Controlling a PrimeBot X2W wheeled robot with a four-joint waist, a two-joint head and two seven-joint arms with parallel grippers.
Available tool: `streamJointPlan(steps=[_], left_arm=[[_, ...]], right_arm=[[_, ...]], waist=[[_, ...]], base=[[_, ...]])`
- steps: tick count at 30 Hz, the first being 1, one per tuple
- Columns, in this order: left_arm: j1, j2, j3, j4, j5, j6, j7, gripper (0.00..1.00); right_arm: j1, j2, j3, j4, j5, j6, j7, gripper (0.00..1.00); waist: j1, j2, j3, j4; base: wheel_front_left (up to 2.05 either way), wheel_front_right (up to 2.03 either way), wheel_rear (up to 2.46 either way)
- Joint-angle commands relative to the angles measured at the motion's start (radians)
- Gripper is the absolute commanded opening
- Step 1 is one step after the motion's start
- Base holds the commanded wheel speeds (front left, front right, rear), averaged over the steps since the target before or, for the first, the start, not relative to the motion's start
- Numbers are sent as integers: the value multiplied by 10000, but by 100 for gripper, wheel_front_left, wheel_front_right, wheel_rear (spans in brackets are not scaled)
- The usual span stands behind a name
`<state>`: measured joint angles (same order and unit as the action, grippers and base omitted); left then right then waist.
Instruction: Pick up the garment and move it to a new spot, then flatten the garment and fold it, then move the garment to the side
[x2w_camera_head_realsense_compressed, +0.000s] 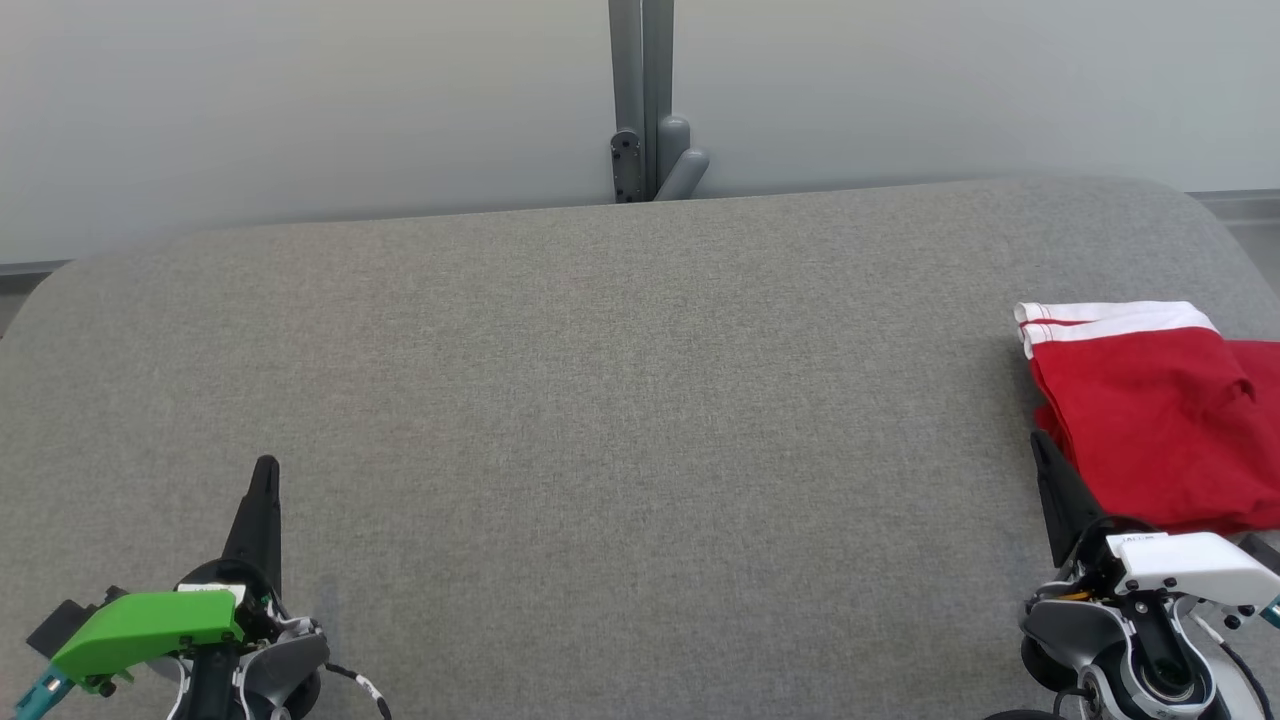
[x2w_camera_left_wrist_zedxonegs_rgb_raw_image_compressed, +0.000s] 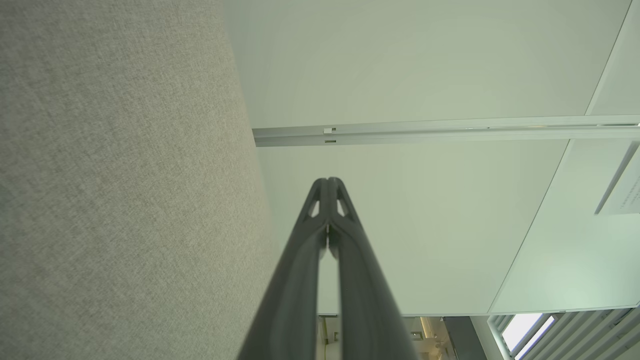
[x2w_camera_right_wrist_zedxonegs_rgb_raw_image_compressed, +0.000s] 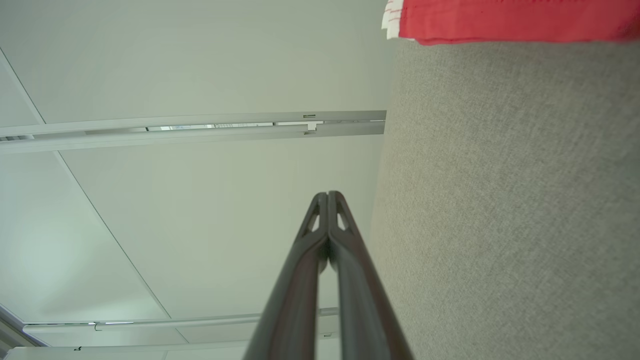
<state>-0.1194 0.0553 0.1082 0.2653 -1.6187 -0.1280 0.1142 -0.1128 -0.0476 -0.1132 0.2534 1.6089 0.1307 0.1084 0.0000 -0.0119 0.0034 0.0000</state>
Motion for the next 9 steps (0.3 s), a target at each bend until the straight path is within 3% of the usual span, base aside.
streamJointPlan(steps=[1, 9], left_arm=[[-171, 15, 52, -14, 42, -59, 45, 0], [-171, 8, 58, -13, 56, -59, 57, 0]], right_arm=[[-107, -49, -13, 17, 59, 0, 24, 0], [-107, -49, -13, 17, 59, 0, 23, 0]], waist=[[0, 119, 0, 0], [0, 119, 0, 0]], base=[[0, 0, 0], [0, 0, 0]])
